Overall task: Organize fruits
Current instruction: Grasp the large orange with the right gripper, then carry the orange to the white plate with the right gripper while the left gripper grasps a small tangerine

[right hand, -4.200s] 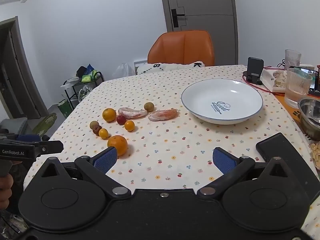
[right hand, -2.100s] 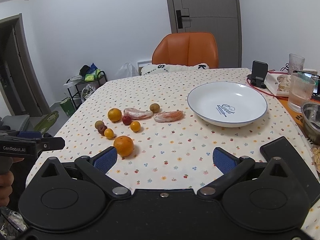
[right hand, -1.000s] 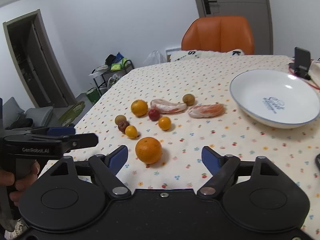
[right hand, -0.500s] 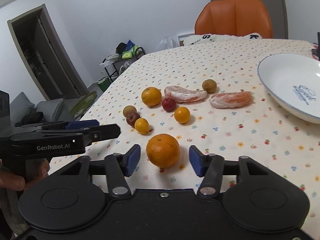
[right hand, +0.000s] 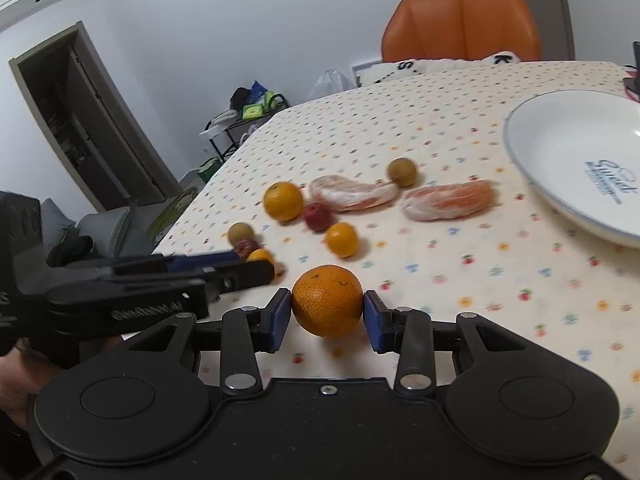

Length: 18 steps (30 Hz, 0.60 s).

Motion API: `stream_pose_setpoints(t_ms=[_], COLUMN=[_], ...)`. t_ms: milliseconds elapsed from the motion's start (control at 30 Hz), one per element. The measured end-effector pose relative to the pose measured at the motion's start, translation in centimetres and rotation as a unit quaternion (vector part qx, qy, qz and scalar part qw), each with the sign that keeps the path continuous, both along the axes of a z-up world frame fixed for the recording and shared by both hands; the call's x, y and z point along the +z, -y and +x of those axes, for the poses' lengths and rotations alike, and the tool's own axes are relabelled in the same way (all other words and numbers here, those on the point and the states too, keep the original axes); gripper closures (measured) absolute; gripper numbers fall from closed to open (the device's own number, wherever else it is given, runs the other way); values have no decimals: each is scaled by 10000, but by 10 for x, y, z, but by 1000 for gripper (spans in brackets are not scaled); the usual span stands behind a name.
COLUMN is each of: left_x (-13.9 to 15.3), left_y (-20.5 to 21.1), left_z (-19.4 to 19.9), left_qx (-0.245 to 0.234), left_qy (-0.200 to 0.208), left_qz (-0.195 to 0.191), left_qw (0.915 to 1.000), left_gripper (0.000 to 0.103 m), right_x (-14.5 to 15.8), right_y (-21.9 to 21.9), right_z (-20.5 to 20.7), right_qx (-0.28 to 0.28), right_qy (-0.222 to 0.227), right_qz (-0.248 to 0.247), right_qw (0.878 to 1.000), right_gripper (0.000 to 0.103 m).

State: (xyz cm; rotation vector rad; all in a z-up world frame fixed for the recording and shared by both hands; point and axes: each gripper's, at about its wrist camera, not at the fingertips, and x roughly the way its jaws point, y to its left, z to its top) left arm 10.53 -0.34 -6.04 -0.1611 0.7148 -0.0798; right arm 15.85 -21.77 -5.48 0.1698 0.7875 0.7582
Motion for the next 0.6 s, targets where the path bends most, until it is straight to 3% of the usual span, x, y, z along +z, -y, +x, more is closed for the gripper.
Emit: stream_pose_setpoints(t_ms=[133,267,600], left_x=[-7,-7,16], left_y=[9,19,41], left_z=[8,14,20], left_qx=[51,123,-187], left_qy=[-47,-57,148], left_qz=[145,484,405], left_qw=[9999,9987,9989], left_gripper=[67,82,82], right_x=[-1,-3,5], right_y=[14,26,56], right_z=[6,12,21], right_qx=[-104,-176,-415], right_qy=[-8,-23,104], right_qz=[11,67,322], right_qw=[9999,9998,9986], right_gripper=[66,66,66])
